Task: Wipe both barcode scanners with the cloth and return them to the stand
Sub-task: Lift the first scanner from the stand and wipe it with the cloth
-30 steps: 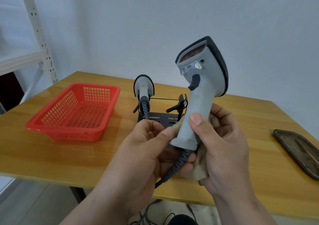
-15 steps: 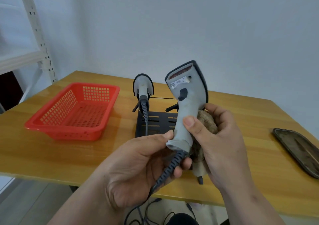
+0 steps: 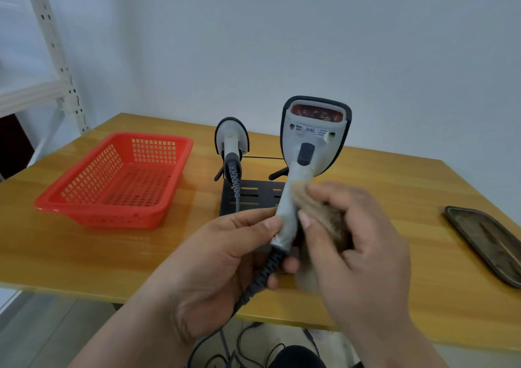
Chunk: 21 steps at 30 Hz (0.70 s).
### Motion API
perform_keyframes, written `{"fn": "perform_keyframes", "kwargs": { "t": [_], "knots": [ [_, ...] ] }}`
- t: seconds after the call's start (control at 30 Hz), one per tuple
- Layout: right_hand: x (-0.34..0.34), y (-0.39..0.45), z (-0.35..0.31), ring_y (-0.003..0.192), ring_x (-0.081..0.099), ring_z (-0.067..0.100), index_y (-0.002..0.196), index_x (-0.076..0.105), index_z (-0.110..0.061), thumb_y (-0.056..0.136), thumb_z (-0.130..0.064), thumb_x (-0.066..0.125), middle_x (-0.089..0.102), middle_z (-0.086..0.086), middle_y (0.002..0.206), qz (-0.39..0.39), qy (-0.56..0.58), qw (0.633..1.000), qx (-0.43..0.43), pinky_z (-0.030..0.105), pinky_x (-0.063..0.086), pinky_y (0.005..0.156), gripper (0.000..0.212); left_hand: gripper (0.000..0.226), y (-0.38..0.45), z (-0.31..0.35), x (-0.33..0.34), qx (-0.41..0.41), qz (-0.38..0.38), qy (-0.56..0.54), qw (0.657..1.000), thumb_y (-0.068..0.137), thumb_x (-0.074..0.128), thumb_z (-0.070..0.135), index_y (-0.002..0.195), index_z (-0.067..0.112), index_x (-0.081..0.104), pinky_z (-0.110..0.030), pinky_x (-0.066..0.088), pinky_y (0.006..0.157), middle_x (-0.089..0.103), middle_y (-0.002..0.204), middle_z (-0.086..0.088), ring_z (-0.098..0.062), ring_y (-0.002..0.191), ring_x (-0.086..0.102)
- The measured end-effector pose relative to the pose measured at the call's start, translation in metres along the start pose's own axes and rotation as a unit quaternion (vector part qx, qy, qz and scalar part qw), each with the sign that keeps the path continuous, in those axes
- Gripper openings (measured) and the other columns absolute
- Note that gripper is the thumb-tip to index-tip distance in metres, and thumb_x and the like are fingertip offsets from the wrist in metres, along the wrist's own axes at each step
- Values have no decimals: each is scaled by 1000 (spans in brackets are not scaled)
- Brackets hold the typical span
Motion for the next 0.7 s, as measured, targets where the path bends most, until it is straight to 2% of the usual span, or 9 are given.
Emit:
{"fn": "perform_keyframes", "kwargs": {
  "t": [0.07,0.1,0.17,0.27,0.33,0.43,0.6,0.7],
  "knots": [
    [2,-5,-5,98,63,15,108,71,-8,86,0,64,66,-5,111,-44,-27,992,-115,20,48,86,25,24,-2,0,-1,14,3,5,1000,87,56,15,100,4,73,-23,40,45,63,77,-14,-17,57,56],
    [1,-4,-3,97,63,20,107,71,-3,84,4,64,68,1,109,-48,-42,988,-143,27,50,85,25,25,-2,0,-1,19,11,5,1000,84,58,16,100,6,74,-22,39,43,62,75,-12,-16,54,54],
    [-5,7,9,94,64,24,105,72,-2,83,8,63,67,3,106,-16,-85,988,-131,31,51,83,25,27,-3,-2,-1,24,27,5,999,80,60,16,101,6,74,-20,37,39,60,78,-13,-16,50,52],
    [-10,12,17,90,62,27,99,72,1,85,8,61,64,10,100,41,-114,989,-82,30,52,80,20,27,-4,-4,4,24,24,-2,999,80,63,15,103,5,73,-21,37,38,59,81,-16,-16,49,51],
    [-2,3,9,88,59,28,96,74,1,88,5,58,60,12,97,16,-102,991,-84,29,49,78,18,24,-3,-4,4,34,11,5,999,84,65,13,106,5,72,-20,37,39,59,73,-11,-14,50,50],
    [2,-2,1,85,57,29,94,75,1,94,-2,52,62,14,93,-30,-108,983,-147,31,47,76,23,24,-3,-4,1,53,18,23,998,84,63,12,105,8,73,-19,34,40,58,69,-6,-13,50,47],
    [-8,17,16,87,59,30,97,74,1,91,2,55,64,15,96,29,-160,981,-102,35,49,77,20,28,-2,-9,8,35,15,1,999,82,59,14,104,3,72,-18,34,37,59,65,-7,-12,45,46],
    [3,-1,-4,91,57,24,94,75,-3,92,-1,52,67,9,99,-48,-115,979,-159,31,47,82,23,18,-2,-8,5,43,17,12,999,85,63,14,98,10,75,-17,33,40,57,63,-3,-10,48,46]
  ]
}}
Point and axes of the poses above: each hand's wrist, its own y-axis towards the middle knuckle, its own x-axis out of the palm, z = x × y, the point moved 3 cm from there along y, towards the middle knuckle
